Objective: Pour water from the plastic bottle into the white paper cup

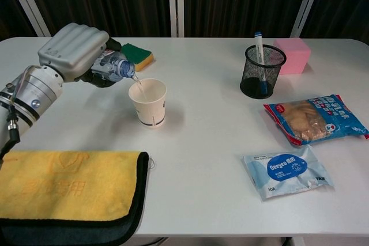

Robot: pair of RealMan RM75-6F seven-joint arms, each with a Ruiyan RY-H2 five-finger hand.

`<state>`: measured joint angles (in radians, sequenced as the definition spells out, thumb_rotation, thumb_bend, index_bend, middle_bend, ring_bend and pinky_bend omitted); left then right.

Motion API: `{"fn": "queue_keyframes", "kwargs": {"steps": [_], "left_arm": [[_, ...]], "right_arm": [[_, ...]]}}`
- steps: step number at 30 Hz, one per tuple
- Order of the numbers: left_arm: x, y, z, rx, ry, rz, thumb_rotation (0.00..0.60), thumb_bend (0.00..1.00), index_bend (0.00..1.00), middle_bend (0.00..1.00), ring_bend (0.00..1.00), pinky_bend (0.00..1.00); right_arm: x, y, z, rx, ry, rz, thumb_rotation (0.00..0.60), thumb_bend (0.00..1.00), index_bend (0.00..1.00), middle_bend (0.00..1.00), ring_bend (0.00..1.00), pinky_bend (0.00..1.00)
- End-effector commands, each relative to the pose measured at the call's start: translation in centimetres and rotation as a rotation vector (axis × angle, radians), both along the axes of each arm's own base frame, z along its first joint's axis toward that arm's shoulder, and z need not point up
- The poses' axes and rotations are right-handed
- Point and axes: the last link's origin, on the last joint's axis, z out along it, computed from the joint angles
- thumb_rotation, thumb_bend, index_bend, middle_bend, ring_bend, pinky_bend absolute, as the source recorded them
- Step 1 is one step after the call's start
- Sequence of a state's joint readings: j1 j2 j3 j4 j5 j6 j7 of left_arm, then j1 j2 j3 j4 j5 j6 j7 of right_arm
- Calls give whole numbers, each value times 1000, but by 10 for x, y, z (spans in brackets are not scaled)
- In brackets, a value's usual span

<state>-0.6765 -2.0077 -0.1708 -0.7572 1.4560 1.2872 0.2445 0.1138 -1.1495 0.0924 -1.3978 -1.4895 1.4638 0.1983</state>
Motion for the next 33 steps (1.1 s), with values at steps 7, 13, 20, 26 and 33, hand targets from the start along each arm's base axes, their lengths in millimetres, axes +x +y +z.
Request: {"fn": "queue_keyframes", "kwargs": {"steps": [7, 13, 20, 26, 33], "left_arm": [[-1, 1, -1, 15, 38, -8, 600, 299, 742, 755, 607, 490], [-1, 1, -1, 20, 42, -11, 600, 300, 742, 755, 607, 490], [-2, 2, 0, 29, 54, -19, 600, 300, 742, 755, 607, 490], [-2, 1, 0, 34, 58, -23, 600, 300, 742, 755, 607, 490], [-1, 1, 1, 41, 63, -27, 600, 299, 742, 755, 607, 490]], "right_arm": [[-1, 0, 0, 0, 0, -3, 541, 231, 0, 0, 0, 0], [-1, 0, -1, 1, -1, -4, 542, 231, 0, 0, 0, 0], [-1, 0, -1, 2, -1, -4, 540, 232, 0, 0, 0, 0], [-1, 0, -1, 2, -1, -5, 541, 233, 0, 0, 0, 0], [0, 0, -1, 3, -1, -2, 540, 233, 0, 0, 0, 0]]}}
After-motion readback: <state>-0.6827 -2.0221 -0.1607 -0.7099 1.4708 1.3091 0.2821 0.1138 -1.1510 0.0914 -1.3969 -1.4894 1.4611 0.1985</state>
